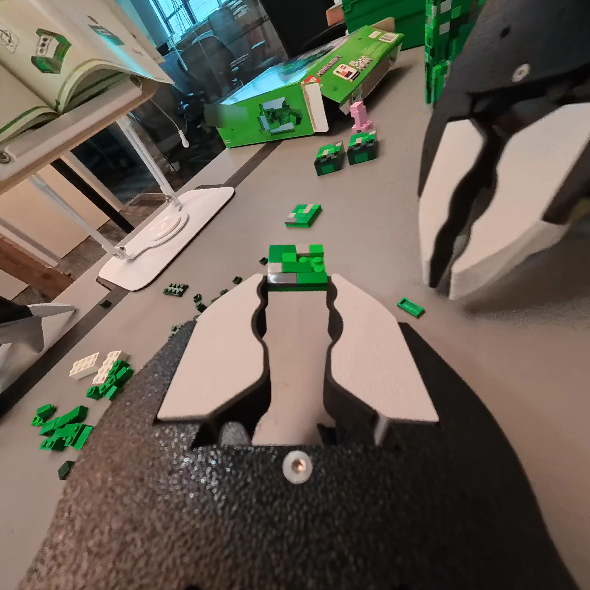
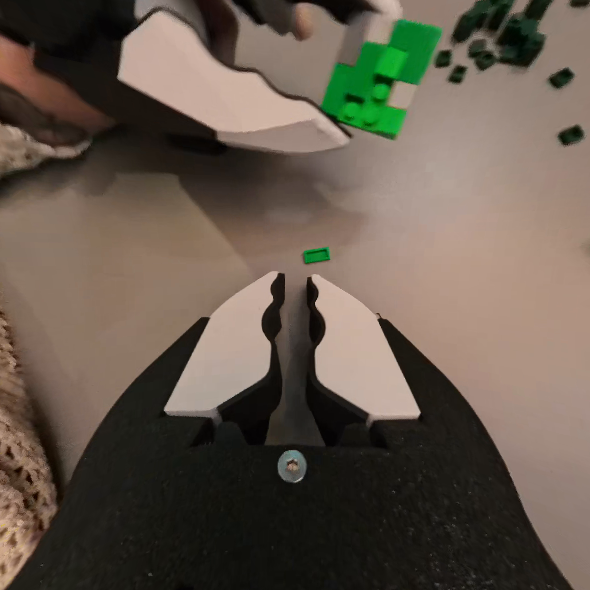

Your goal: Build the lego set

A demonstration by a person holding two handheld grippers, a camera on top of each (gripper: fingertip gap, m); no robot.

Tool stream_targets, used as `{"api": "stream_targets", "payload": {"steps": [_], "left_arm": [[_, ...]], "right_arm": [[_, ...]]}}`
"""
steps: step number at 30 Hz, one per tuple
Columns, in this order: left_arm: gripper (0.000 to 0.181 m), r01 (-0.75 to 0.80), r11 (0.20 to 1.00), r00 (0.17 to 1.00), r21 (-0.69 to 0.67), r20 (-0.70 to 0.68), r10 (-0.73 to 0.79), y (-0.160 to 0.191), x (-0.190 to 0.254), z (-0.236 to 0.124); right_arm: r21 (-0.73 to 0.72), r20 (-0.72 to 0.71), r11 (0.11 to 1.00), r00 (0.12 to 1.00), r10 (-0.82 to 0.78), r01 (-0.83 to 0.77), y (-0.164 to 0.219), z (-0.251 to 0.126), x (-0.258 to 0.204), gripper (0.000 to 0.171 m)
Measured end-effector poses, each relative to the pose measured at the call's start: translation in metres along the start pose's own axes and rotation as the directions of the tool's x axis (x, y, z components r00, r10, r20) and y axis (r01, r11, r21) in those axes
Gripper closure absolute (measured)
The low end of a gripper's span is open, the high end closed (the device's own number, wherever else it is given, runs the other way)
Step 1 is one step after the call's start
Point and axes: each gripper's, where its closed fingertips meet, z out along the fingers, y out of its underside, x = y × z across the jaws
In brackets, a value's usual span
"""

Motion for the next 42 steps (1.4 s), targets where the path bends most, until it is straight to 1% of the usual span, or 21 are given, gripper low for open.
{"api": "stream_targets", "payload": {"steps": [2, 6, 10, 15, 20, 23, 25, 27, 34, 36, 37, 42], "left_arm": [[0.147, -0.006, 1.0, 1.0, -0.001, -0.003, 0.006, 0.0, 0.001, 0.0], [0.147, -0.004, 1.0, 1.0, 0.001, -0.003, 0.004, 0.0, 0.001, 0.0], [0.147, -0.001, 1.0, 1.0, 0.0, -0.002, 0.001, 0.0, 0.001, 0.0], [0.146, -0.008, 1.0, 1.0, -0.003, -0.003, 0.008, 0.001, 0.001, 0.0], [0.146, -0.009, 1.0, 1.0, -0.006, -0.003, 0.009, 0.001, 0.001, 0.001], [0.147, -0.01, 1.0, 1.0, -0.005, -0.004, 0.01, 0.001, 0.001, 0.001], [0.146, -0.011, 1.0, 1.0, -0.006, -0.004, 0.011, 0.001, 0.001, 0.001], [0.147, -0.013, 1.0, 1.0, -0.007, -0.004, 0.013, 0.001, 0.002, 0.001], [0.146, -0.038, 0.999, 0.999, -0.018, -0.015, 0.038, 0.003, 0.005, 0.002], [0.146, -0.047, 0.999, 0.999, -0.021, -0.024, 0.047, 0.003, 0.007, 0.003], [0.146, -0.052, 0.998, 0.998, -0.021, -0.032, 0.051, 0.003, 0.008, 0.003], [0.146, -0.074, 0.997, 0.991, -0.015, -0.115, 0.072, 0.002, 0.021, 0.003]], "right_arm": [[-0.011, 0.008, 0.999, 0.999, -0.037, 0.037, -0.001, 0.003, -0.006, 0.159], [-0.023, -0.005, 0.999, 1.0, -0.026, 0.026, -0.002, 0.011, -0.001, 0.157], [-0.022, -0.077, 0.999, 0.996, -0.041, 0.04, -0.006, 0.013, 0.01, 0.157], [0.008, -0.089, 1.0, 0.996, 0.007, -0.007, -0.013, 0.016, 0.016, 0.157], [-0.003, -0.167, 1.0, 0.986, -0.003, 0.002, -0.014, 0.018, 0.017, 0.158], [-0.055, -0.259, 0.998, 0.965, -0.051, 0.038, -0.009, 0.014, 0.021, 0.145], [-0.059, -0.267, 0.997, 0.962, -0.054, 0.039, -0.007, 0.012, 0.019, 0.144], [-0.037, -0.253, 0.999, 0.967, -0.026, 0.018, -0.007, 0.013, 0.016, 0.145], [-0.001, -0.291, 1.0, 0.957, 0.001, -0.001, -0.009, 0.014, 0.019, 0.153], [-0.012, -0.304, 1.0, 0.953, -0.018, 0.016, -0.008, 0.013, 0.021, 0.162], [-0.02, -0.304, 0.999, 0.952, -0.039, 0.035, -0.008, 0.013, 0.021, 0.164], [-0.03, -0.29, 0.995, 0.952, -0.101, 0.097, -0.007, 0.011, 0.023, 0.164]]}}
